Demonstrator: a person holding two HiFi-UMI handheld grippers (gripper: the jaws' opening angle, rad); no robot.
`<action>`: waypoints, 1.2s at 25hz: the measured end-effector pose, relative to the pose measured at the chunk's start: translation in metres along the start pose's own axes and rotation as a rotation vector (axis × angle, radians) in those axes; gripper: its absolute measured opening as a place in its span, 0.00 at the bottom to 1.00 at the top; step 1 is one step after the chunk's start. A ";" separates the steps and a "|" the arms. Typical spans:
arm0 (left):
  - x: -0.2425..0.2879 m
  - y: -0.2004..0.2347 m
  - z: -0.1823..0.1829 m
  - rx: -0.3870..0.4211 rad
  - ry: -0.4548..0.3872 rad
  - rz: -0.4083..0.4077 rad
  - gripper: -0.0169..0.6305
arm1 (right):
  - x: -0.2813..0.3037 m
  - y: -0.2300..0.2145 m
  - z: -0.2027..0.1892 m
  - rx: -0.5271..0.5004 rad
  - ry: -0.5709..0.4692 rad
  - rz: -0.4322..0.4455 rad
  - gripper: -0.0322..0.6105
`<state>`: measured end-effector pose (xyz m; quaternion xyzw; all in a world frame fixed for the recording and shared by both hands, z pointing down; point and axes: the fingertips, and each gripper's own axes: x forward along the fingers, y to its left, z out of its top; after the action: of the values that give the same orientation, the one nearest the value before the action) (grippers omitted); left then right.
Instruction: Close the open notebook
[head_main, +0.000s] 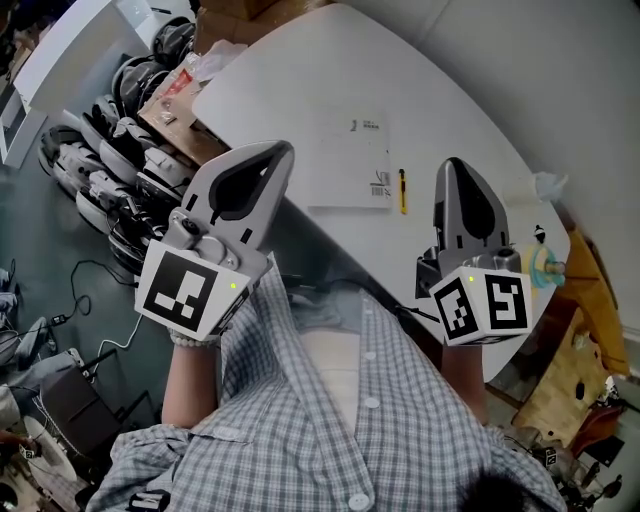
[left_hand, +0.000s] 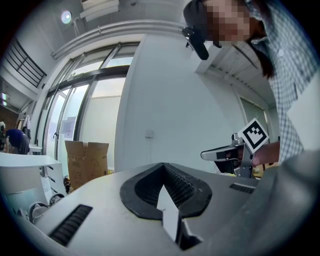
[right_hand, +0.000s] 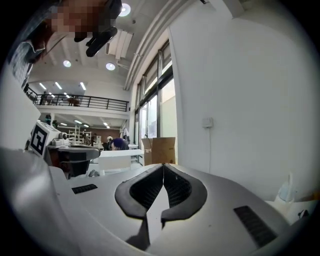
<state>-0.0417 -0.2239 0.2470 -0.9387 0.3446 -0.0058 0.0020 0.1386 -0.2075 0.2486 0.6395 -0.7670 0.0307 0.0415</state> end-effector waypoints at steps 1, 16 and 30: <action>0.000 0.000 0.001 0.000 -0.005 0.000 0.04 | 0.001 0.000 0.000 -0.017 0.005 -0.001 0.08; 0.000 0.000 0.007 0.003 -0.021 -0.003 0.04 | 0.002 0.002 -0.004 -0.068 0.035 -0.012 0.08; 0.000 -0.005 0.007 0.006 -0.012 -0.008 0.04 | -0.001 0.002 -0.009 -0.101 0.062 -0.014 0.08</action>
<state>-0.0387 -0.2200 0.2398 -0.9401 0.3407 -0.0012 0.0070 0.1368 -0.2055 0.2572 0.6408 -0.7614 0.0117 0.0976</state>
